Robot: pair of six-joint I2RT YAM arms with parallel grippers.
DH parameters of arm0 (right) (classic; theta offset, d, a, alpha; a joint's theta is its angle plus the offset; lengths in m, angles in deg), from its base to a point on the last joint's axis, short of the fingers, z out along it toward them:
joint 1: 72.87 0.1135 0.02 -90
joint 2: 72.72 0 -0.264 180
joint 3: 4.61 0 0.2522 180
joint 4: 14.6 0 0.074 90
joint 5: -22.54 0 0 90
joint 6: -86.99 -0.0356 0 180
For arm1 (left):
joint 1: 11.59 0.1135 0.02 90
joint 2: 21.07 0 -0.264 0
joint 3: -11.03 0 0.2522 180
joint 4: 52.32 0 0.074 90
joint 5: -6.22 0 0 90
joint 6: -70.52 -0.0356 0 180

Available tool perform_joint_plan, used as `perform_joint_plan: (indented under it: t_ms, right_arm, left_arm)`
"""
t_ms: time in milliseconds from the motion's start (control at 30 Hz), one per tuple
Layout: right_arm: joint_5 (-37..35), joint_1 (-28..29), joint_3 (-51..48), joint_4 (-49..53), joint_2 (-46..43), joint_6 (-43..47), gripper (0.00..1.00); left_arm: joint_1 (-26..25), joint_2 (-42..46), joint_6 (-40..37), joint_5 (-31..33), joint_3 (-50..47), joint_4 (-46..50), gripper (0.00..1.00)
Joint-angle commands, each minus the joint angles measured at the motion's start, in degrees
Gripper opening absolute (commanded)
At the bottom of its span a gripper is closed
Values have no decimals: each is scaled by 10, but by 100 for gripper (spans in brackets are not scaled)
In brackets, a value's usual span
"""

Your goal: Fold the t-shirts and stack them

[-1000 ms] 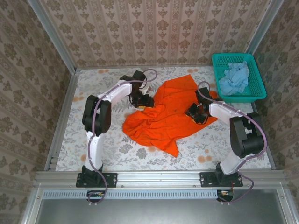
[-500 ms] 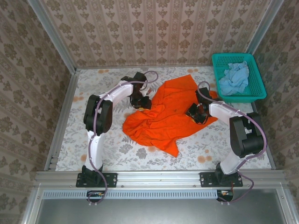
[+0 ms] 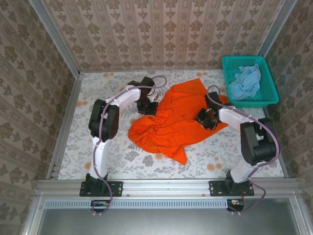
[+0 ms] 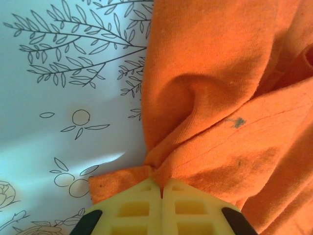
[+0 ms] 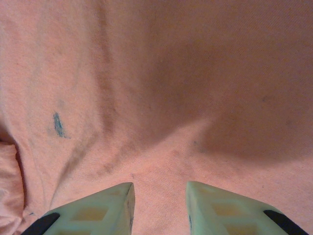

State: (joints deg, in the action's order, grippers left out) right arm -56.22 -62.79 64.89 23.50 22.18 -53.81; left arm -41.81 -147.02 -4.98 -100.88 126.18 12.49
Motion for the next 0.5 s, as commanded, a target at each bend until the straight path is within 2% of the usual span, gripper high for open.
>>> perform_joint_plan:
  t_ms: [0,133,300,467]
  right_arm:
    - [10,-4,-7,2,12,0,34]
    - [1,-9,-13,3,18,-5,29]
    - [-6,-24,-20,16,52,-22,12]
    - [0,-25,-21,2,63,-32,6]
  left_arm:
    - [-9,18,-15,31,17,12,0]
    - [-15,51,-12,77,1,-12,0]
    - [-20,118,-3,178,-45,-71,0]
    - [-10,164,-6,242,-75,-114,0]
